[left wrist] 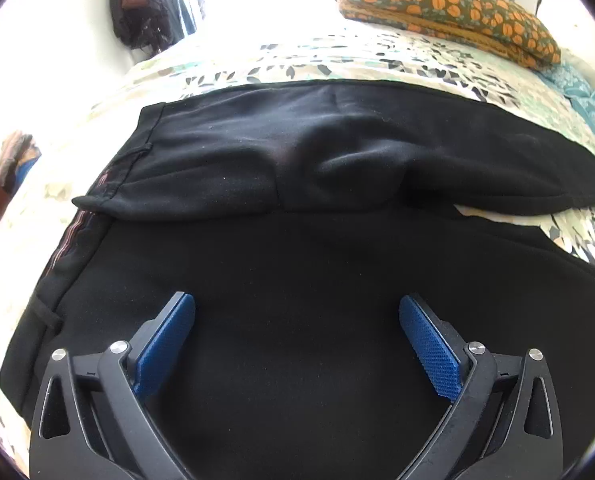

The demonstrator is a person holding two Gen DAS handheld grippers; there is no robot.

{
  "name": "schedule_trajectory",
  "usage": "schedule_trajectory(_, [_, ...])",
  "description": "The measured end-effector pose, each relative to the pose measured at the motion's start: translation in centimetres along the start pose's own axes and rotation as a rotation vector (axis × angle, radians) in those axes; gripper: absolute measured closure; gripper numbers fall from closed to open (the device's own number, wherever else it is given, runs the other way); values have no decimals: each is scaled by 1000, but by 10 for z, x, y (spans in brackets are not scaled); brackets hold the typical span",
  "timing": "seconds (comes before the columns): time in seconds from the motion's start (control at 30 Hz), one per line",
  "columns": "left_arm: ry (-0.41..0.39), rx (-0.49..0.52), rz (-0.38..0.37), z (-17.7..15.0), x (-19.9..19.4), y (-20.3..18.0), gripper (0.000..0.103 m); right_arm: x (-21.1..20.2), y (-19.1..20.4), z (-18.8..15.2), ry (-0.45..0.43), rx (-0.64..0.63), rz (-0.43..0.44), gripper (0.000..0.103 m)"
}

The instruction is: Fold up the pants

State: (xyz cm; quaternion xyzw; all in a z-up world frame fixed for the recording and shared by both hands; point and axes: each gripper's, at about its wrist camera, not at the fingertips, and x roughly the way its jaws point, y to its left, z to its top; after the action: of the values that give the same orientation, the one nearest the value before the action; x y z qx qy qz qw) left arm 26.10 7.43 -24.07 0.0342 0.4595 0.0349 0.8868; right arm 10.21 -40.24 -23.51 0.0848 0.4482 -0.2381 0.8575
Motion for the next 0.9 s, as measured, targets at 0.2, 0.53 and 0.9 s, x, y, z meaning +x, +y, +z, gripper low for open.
schedule_trajectory(0.2, [-2, -14, -17, -2, -1, 5, 0, 0, 0, -1, -26, -5, -9, 0])
schedule_trajectory(0.53, [-1, -12, -15, -2, -1, 6, 0, -2, 1, -3, -46, -11, -24, 0])
schedule_trajectory(0.9, [0, -12, -15, -1, -1, 6, 0, -3, 0, -5, -60, -12, -15, 0])
